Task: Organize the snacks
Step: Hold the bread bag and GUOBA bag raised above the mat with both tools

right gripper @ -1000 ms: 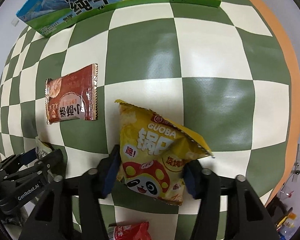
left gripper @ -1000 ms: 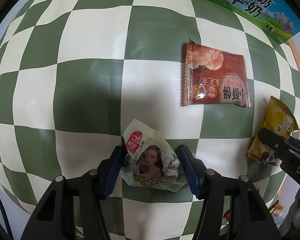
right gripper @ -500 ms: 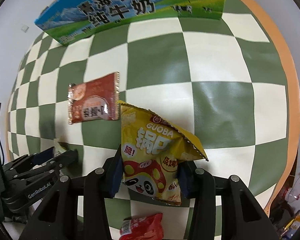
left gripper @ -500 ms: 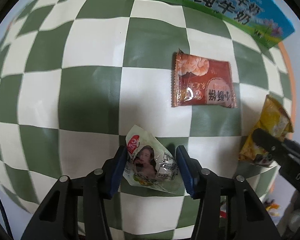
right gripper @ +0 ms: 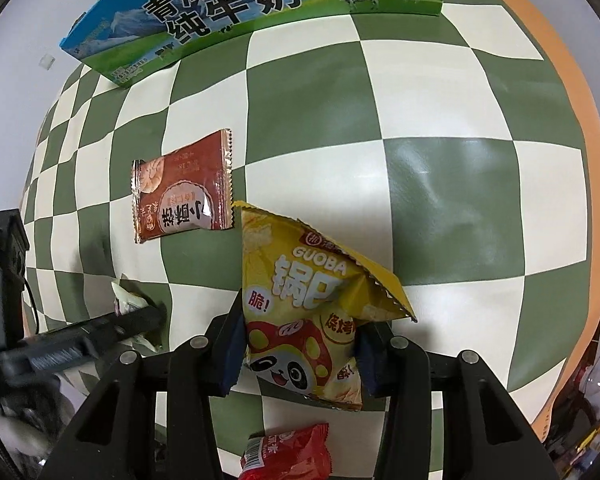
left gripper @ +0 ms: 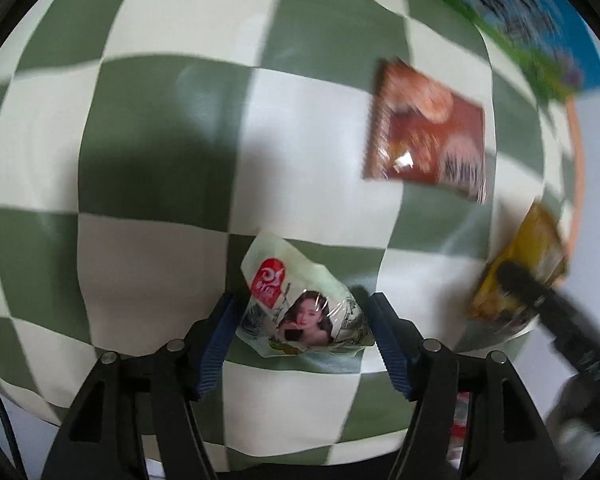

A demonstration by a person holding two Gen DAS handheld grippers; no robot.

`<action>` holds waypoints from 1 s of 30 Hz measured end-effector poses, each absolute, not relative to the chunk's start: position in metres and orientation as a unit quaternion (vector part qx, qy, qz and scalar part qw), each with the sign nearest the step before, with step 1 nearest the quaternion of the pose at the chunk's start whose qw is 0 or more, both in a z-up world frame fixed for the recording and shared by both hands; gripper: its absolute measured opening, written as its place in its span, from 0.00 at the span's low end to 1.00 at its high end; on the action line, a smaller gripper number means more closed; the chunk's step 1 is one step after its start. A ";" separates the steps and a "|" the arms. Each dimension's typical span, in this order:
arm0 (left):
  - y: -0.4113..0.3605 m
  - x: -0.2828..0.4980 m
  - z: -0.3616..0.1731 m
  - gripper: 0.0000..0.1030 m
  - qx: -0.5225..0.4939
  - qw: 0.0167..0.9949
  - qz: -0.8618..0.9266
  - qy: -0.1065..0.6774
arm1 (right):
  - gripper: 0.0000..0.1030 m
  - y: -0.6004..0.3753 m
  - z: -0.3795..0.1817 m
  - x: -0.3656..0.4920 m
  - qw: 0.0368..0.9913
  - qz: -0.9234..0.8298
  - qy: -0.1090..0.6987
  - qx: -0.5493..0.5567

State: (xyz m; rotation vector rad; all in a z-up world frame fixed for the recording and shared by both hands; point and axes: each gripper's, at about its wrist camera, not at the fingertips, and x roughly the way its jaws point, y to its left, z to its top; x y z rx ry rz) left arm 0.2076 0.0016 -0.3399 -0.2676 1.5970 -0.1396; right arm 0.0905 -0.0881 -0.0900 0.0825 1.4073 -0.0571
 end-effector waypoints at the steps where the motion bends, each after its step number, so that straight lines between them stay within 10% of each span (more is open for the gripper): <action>1: -0.003 0.207 -0.339 0.61 -0.103 0.693 -0.060 0.711 | 0.47 -0.088 -0.089 0.090 0.762 -0.026 0.647 0.037; 19: -0.011 0.235 -0.283 0.41 -0.082 0.717 -0.096 0.686 | 0.47 -0.094 -0.054 0.089 0.780 -0.007 0.623 0.055; 23: 0.003 0.243 -0.312 0.67 -0.133 0.671 -0.112 0.720 | 0.47 -0.092 -0.045 0.094 0.788 -0.005 0.614 0.050; 30: -0.003 0.245 -0.331 0.73 -0.114 0.658 -0.146 0.730 | 0.47 -0.098 -0.053 0.094 0.781 -0.008 0.622 0.063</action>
